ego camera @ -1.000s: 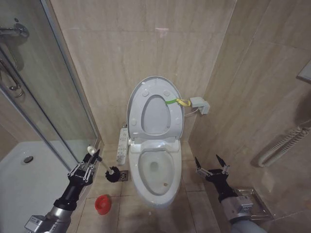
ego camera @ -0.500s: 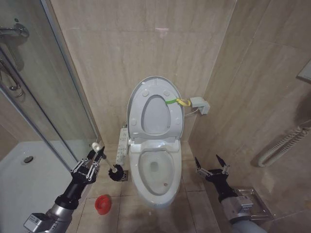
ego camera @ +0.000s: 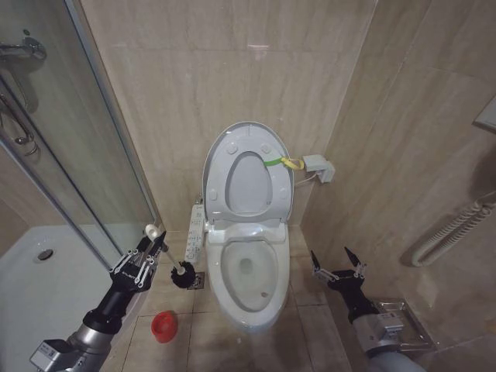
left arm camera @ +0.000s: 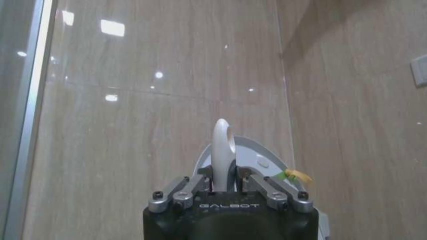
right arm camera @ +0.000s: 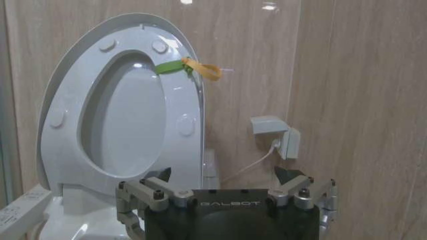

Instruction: Open the toilet lid, clean the toilet bowl with a toilet brush, close the toilet lid, and flush.

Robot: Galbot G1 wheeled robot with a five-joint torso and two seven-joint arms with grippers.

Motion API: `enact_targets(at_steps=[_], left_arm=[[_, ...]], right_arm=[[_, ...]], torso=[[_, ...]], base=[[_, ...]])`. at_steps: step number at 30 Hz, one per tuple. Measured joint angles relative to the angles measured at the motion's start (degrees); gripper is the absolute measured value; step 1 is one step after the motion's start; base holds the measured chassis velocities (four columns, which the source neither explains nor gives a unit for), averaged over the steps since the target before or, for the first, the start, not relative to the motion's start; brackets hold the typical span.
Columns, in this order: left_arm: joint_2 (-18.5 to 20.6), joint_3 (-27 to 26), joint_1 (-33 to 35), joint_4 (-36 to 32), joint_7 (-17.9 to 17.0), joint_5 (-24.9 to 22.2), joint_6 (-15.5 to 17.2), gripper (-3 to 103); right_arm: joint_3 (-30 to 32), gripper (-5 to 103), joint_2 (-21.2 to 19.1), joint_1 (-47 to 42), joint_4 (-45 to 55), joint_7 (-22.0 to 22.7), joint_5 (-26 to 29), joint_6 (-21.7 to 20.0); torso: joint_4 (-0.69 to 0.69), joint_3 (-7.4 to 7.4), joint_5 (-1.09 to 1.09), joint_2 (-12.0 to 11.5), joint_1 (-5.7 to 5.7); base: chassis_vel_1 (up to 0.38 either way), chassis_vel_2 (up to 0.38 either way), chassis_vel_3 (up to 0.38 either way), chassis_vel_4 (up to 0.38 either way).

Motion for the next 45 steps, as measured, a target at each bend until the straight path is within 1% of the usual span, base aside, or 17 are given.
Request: enact_targets(at_steps=[3,12,38,45], left_arm=[[0.3,0.0,-0.9,0.7,0.0,-0.9,0.2,22],[0.5,0.5,-2.4,2.1,0.0,-1.7,0.4,22],[1.1,1.4,-4.6,4.3,0.8,-2.8,0.4,22],[1.2,1.5,-4.8,4.6,0.9,-2.8,0.4,22]], right_arm=[[0.0,100,0.0,0.0,0.0,0.0,0.0,0.0],[0.0,100,0.0,0.0,0.0,0.0,0.0,0.0],[0.0,100,0.0,0.0,0.0,0.0,0.0,0.0],[0.0,100,0.0,0.0,0.0,0.0,0.0,0.0]], torso=[[0.00,0.00,0.00,0.0,0.00],[0.00,0.00,0.00,0.0,-0.01],[0.00,0.00,0.00,0.0,0.01],[0.00,0.00,0.00,0.0,0.01]], base=[[0.000,0.000,0.000,0.000],[0.000,0.000,0.000,0.000],[-0.011,-0.009,0.011,0.009],[0.081,-0.088,-0.084,0.086]])
